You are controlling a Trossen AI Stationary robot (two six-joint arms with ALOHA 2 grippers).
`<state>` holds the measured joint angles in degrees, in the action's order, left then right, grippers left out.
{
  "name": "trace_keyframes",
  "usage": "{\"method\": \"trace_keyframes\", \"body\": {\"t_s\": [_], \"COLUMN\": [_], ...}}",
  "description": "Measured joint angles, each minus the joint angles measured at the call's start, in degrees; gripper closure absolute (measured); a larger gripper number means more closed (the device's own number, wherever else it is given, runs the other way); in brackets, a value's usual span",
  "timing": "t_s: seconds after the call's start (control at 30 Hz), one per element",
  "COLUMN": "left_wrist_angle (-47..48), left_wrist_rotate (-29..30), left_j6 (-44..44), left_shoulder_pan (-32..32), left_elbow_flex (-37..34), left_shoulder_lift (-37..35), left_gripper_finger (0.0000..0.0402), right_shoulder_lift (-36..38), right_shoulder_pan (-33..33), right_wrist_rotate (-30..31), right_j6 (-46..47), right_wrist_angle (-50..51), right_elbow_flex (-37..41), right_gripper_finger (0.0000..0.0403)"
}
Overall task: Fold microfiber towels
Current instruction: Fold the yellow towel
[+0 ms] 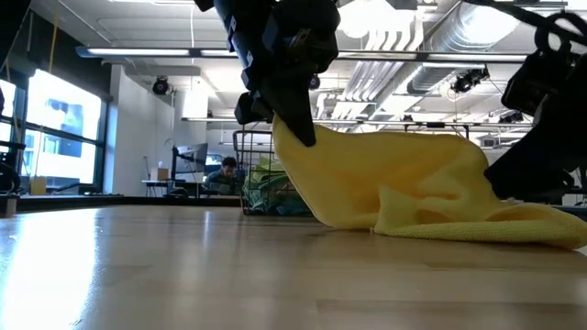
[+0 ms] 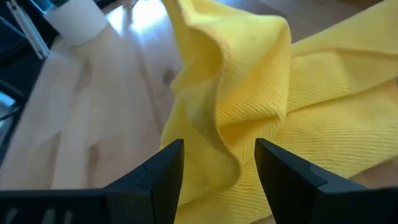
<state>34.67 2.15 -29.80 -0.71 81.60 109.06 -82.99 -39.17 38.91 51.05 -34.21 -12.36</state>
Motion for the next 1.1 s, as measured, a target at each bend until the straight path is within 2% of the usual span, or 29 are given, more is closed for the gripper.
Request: {"method": "trace_keyframes", "body": {"t_s": [0.23, 0.37, 0.5, 0.67, 0.7, 0.9, 1.1], "left_wrist_angle": [0.0, 0.0, 0.0, 0.0, 0.0, 0.8, 3.3], "left_wrist_rotate": [0.0, 0.0, 0.0, 0.0, 0.0, -0.5, 0.0], "left_j6": [0.0, 0.0, 0.0, 0.0, 0.0, -0.1, 0.0], "left_shoulder_pan": [0.0, 0.0, 0.0, 0.0, -0.1, -0.8, -1.5], "left_elbow_flex": [0.0, 0.0, 0.0, 0.0, 0.0, 0.2, 0.1], "left_shoulder_lift": [0.0, 0.0, 0.0, 0.0, 0.0, -1.5, -7.5], "left_gripper_finger": [0.0401, 0.0401, 0.0401, 0.0401, 0.0401, 0.0401, 0.0401], "right_shoulder_lift": [-8.2, -11.0, -11.3, -11.2, -11.2, -8.2, -1.5], "right_shoulder_pan": [1.7, 1.7, 1.5, 1.5, 1.5, 1.6, 1.6], "right_wrist_rotate": [-0.2, -4.5, -7.4, -7.7, -7.6, -7.5, -7.5], "right_j6": [1.4, 1.5, 2.8, 3.1, 3.2, 8.5, 10.5], "right_wrist_angle": [-7.2, -11.6, -13.4, -18.6, -19.8, -22.6, -20.7], "right_elbow_flex": [0.0, 0.0, 0.0, 0.0, 0.0, 0.0, -0.5], "right_gripper_finger": [0.0214, 0.0235, 0.0284, 0.0382, 0.0392, 0.0399, 0.0401]}}
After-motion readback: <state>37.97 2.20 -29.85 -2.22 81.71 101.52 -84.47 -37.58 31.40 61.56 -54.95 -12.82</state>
